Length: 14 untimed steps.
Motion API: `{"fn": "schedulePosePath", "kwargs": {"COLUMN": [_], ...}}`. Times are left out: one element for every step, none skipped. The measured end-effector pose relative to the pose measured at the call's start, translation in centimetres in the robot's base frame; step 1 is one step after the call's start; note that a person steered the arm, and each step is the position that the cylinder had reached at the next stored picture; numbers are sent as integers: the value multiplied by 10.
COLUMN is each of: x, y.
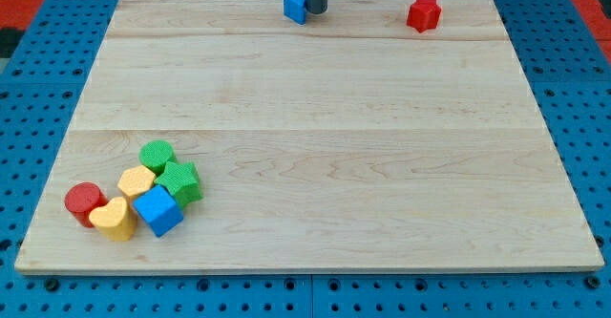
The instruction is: Push the red star to the blue triangle
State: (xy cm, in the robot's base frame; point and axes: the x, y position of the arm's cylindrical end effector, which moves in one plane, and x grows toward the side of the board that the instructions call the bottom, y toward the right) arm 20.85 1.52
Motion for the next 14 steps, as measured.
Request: {"fn": "schedulePosePath", "kwargs": {"x": [18,83,129,130,117,84,37,28,21,19,19,19,19,20], "y": [0,-4,25,91,163,236,263,245,213,180,149,115,78,46]}}
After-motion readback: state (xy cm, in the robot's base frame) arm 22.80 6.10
